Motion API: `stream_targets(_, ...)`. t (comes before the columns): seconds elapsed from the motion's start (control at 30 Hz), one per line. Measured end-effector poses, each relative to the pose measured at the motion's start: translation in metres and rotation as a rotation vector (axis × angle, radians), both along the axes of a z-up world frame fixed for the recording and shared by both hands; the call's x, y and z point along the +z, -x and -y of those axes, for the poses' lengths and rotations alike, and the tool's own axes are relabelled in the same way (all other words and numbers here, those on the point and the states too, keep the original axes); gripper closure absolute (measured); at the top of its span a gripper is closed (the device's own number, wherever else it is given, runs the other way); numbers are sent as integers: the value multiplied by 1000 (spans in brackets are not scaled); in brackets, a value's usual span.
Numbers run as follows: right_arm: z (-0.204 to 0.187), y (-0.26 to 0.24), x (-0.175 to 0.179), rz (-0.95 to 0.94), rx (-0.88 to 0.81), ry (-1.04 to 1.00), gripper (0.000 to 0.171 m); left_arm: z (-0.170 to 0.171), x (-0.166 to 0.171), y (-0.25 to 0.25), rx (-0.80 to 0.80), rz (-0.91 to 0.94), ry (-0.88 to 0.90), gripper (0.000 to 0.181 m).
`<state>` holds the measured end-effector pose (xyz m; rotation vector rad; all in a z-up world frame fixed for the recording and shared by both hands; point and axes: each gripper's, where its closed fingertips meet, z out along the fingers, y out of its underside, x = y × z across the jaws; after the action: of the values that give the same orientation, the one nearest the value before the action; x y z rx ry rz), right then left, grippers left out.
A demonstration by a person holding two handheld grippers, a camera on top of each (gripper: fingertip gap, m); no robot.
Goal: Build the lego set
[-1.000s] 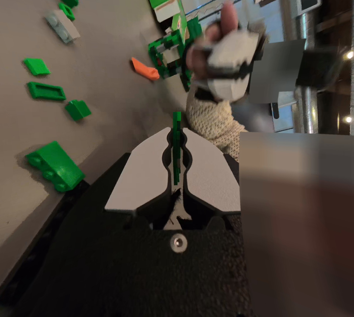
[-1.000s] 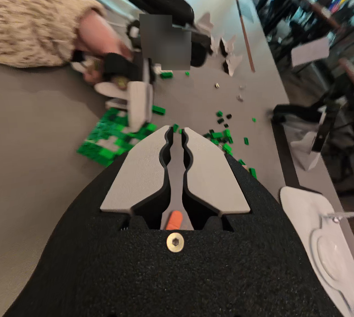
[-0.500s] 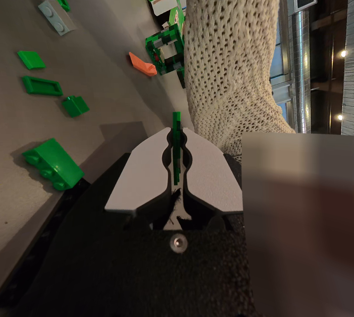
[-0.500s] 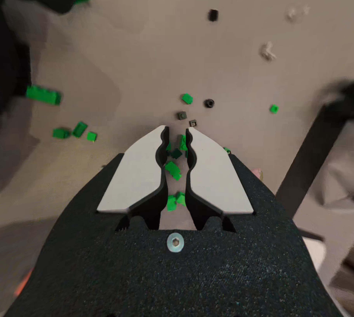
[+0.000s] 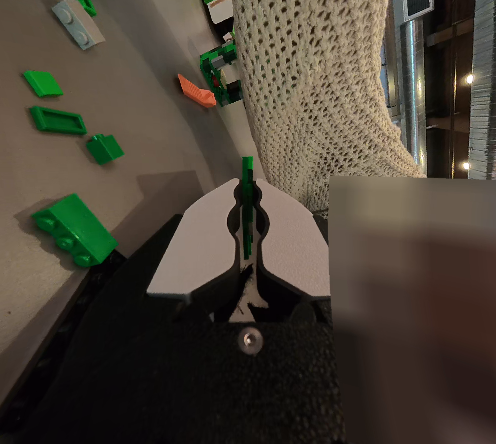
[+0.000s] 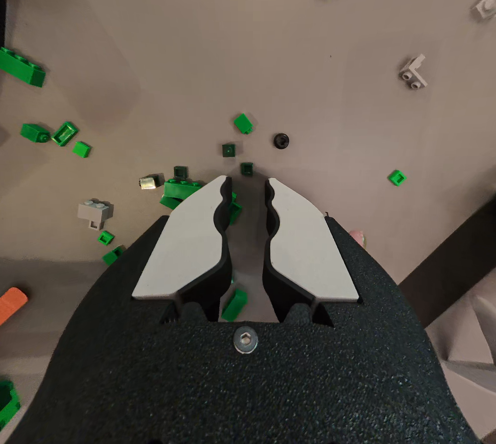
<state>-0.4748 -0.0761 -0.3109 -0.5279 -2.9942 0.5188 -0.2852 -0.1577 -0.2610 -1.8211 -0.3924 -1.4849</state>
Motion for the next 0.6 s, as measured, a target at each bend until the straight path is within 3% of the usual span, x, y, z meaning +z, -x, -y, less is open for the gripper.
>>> stream_targets(0.6, 7, -2, -1, -30, 74, -32, 159, 0, -1, -2, -6, -15, 1, 176)
